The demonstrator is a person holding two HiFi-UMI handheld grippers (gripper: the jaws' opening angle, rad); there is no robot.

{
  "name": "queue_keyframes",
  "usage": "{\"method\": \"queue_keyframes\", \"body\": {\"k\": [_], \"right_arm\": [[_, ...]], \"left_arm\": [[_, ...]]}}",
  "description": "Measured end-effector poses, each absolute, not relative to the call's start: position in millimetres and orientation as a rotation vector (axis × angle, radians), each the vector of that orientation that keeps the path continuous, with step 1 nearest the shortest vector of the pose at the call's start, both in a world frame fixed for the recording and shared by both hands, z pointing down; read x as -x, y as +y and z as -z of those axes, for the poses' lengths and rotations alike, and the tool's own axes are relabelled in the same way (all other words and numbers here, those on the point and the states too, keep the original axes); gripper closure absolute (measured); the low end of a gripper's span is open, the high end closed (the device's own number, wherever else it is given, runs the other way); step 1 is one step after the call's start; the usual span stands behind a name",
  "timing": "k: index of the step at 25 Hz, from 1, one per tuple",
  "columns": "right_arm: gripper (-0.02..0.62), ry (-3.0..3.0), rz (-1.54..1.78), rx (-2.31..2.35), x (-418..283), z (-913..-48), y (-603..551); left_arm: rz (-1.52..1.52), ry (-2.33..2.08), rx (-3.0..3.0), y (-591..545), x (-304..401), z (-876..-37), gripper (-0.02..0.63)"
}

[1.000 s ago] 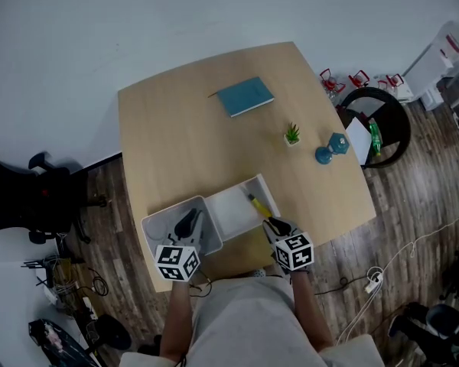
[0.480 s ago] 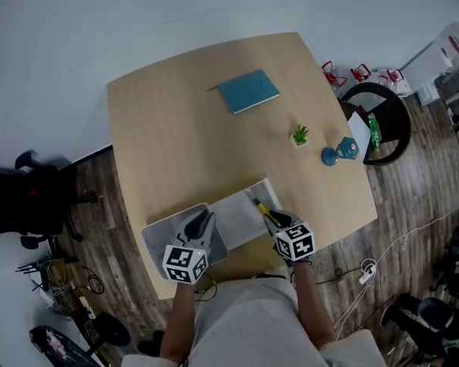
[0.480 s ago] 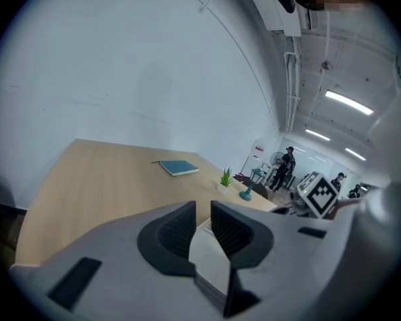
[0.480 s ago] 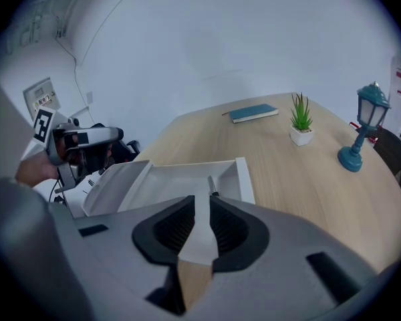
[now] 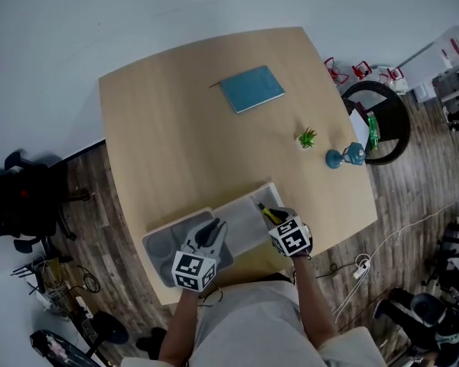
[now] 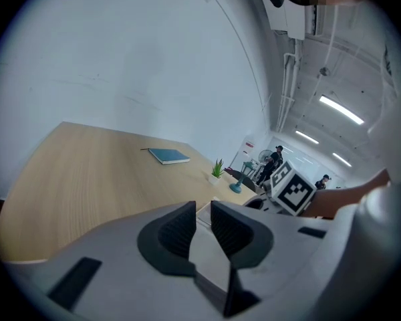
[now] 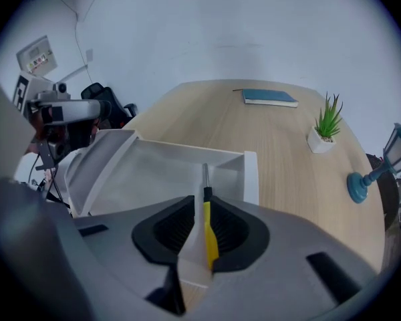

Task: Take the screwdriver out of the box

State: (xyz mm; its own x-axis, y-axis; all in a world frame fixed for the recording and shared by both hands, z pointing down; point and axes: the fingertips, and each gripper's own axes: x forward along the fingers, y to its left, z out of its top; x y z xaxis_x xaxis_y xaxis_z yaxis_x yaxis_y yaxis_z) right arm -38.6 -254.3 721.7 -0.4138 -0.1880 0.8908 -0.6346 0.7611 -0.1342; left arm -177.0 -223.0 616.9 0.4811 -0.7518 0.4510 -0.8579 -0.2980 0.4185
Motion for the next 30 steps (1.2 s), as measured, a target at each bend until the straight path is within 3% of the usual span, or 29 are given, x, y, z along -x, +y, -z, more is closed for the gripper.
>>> {"method": "queue_keyframes", "body": {"k": [19, 30], "right_arm": [[0.515, -1.754, -0.490, -0.573, 39.0, -751.6, -251.3], [0.511, -1.609, -0.256, -0.546, 39.9, -768.2, -251.7]], "left_arm": [[-0.211, -1.259, -2.130, -229.2, 170.3, -628.6, 0.540], [-0.212, -1.248, -2.130, -226.9, 176.3, -629.5, 0.540]]}}
